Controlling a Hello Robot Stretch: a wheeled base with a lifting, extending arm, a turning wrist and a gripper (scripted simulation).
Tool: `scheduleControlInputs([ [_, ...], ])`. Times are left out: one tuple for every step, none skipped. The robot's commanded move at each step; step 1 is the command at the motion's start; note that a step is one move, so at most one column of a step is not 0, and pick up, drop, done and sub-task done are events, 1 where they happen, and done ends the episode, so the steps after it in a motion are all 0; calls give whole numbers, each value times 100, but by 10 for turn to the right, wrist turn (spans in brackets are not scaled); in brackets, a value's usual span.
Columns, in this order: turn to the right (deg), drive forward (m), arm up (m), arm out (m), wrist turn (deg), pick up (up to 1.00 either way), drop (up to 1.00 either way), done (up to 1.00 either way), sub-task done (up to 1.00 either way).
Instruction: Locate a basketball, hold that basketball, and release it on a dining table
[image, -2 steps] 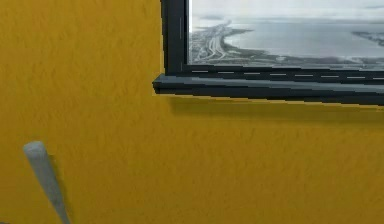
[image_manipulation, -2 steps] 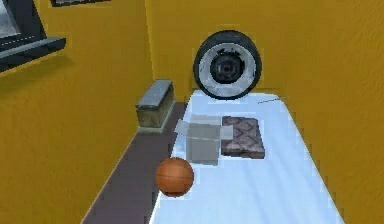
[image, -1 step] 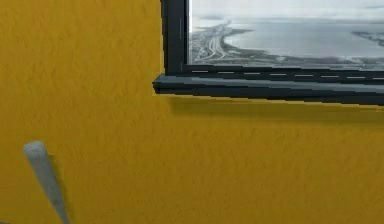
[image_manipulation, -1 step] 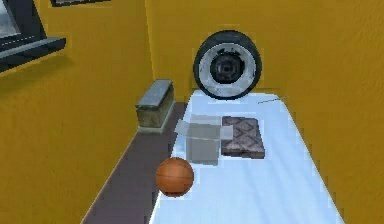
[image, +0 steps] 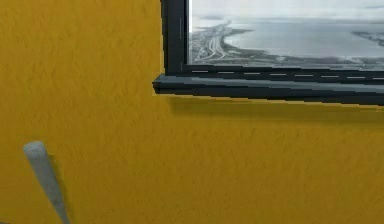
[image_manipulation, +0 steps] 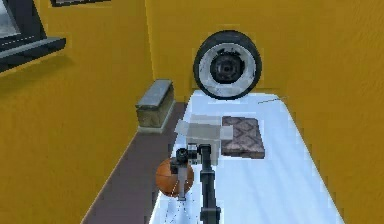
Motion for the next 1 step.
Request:
scheduleControlInputs([
  [0, 0, 0, 0, 450, 0, 0, 0, 0],
])
